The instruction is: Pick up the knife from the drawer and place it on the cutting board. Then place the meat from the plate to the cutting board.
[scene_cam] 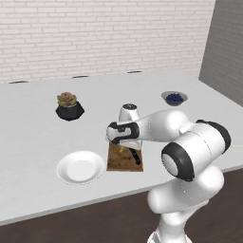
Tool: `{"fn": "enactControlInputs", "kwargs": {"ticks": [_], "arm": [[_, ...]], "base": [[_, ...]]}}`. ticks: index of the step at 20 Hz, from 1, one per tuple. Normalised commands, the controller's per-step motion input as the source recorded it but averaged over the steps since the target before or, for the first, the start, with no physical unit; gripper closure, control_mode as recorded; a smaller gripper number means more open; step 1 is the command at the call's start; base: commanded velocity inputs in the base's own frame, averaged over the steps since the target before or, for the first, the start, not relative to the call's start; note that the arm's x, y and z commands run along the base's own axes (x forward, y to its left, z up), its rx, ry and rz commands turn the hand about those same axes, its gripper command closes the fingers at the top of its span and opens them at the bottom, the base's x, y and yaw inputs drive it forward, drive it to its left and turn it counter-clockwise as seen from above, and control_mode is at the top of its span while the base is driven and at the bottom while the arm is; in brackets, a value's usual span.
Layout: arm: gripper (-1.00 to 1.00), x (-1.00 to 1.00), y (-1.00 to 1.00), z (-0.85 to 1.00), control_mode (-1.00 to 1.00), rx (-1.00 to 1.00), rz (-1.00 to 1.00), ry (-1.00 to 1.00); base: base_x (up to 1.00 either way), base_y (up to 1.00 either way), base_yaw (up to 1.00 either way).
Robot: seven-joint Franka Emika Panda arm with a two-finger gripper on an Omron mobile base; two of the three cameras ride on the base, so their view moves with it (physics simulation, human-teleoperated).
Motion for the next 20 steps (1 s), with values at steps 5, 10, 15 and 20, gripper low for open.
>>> {"fn": "enactControlInputs", "kwargs": {"ticks": [5,10,15,20], "arm": [[-1.0,0.0,0.0,-0.19,-1.0,0.0,0.04,0.0],[-1.0,0.0,0.0,-0.04,-1.0,0.0,0.02,-0.02],[-1.0,-0.26,-0.19,0.61,-1.0,0.0,0.04,-0.17],[-1.0,-0.85,-0.63,1.0,-1.0,0.0,0.09,-0.3]], "base": [[0.0,0.0,0.0],[0.0,0.0,0.0],[0.0,0.0,0.0],[0.0,0.0,0.0]]}}
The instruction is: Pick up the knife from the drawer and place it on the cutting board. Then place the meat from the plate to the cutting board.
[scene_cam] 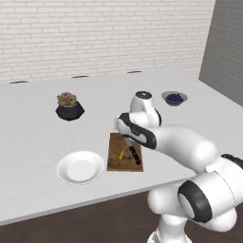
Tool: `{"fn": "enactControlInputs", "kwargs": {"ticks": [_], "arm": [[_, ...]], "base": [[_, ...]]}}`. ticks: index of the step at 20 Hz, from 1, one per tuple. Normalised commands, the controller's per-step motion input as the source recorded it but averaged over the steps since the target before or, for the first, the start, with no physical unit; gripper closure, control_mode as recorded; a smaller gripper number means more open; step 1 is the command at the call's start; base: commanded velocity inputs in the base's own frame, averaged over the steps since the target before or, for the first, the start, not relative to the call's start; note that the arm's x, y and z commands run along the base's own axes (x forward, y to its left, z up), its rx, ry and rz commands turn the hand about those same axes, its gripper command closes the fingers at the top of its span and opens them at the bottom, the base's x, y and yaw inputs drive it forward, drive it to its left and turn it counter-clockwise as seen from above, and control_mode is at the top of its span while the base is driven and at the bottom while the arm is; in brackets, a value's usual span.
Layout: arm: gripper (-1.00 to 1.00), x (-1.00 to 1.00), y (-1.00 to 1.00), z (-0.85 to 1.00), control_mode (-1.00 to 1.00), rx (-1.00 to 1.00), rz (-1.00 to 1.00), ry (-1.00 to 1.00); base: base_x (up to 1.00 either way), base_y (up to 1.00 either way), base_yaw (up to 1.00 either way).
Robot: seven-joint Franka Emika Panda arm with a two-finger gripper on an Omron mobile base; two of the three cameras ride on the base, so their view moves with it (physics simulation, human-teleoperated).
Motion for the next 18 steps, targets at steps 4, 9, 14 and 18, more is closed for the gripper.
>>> {"fn": "enactControlInputs", "kwargs": {"ticks": [4,9,14,18], "arm": [[-1.0,-0.74,-0.74,0.99,-1.0,0.0,0.04,-0.26],[-1.0,-0.77,-0.8,0.74,-1.0,0.01,0.01,-0.24],[-1.0,-0.84,-0.91,0.47,-1.0,0.1,0.0,-0.21],[-1.0,-0.73,-0.87,0.21,-1.0,0.16,0.0,-0.16]], "base": [[0.0,0.0,0.0],[0.0,0.0,0.0],[0.0,0.0,0.0],[0.0,0.0,0.0]]}}
